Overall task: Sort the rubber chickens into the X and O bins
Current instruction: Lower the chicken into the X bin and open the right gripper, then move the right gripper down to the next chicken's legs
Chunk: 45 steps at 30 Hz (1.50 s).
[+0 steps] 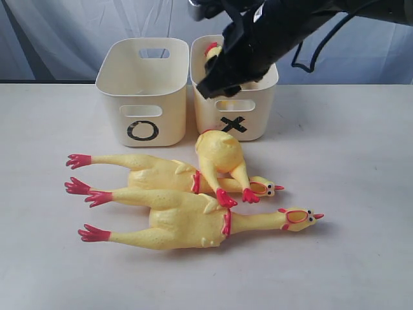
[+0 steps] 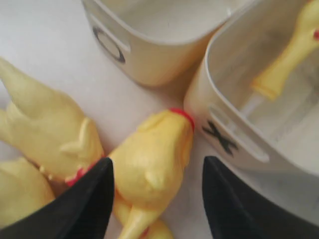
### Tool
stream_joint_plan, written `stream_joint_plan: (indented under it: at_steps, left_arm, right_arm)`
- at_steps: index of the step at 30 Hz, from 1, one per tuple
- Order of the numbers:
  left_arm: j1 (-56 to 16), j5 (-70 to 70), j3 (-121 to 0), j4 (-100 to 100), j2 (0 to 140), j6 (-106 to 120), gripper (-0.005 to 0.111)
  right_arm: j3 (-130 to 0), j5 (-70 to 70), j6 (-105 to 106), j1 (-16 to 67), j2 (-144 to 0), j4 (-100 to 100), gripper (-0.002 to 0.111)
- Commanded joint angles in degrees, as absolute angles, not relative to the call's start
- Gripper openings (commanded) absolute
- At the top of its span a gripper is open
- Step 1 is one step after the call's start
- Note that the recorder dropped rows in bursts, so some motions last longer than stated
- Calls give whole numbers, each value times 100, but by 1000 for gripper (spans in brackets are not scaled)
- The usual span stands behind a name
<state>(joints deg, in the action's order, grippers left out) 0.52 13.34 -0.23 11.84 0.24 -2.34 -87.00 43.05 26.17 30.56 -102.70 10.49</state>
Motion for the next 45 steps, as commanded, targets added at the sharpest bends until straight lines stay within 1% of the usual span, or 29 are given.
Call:
stream_joint_plan:
  at_steps: [1, 9, 15, 22, 40, 45]
  left_arm:
    - [40, 1324, 0, 1165, 0, -247, 0]
    - [40, 1324, 0, 1165, 0, -247, 0]
    - [40, 1324, 0, 1165, 0, -247, 0]
    - [40, 1324, 0, 1165, 0, -247, 0]
    - [40, 1324, 0, 1165, 0, -247, 0]
    - [40, 1324, 0, 1165, 0, -247, 0]
  right_arm:
    - [-8716, 5223, 1882, 3028, -10216, 541, 51]
    - [-8716, 6227, 1020, 3028, -10350, 714, 51]
    - [-8716, 6264, 451, 3028, -10630, 859, 51]
    - [-8716, 6348, 348, 3028, -11053, 1178, 51]
    - [-8716, 6461, -334, 3038, -11516, 845, 51]
    - [-8716, 6472, -370, 3038, -11575, 845, 44]
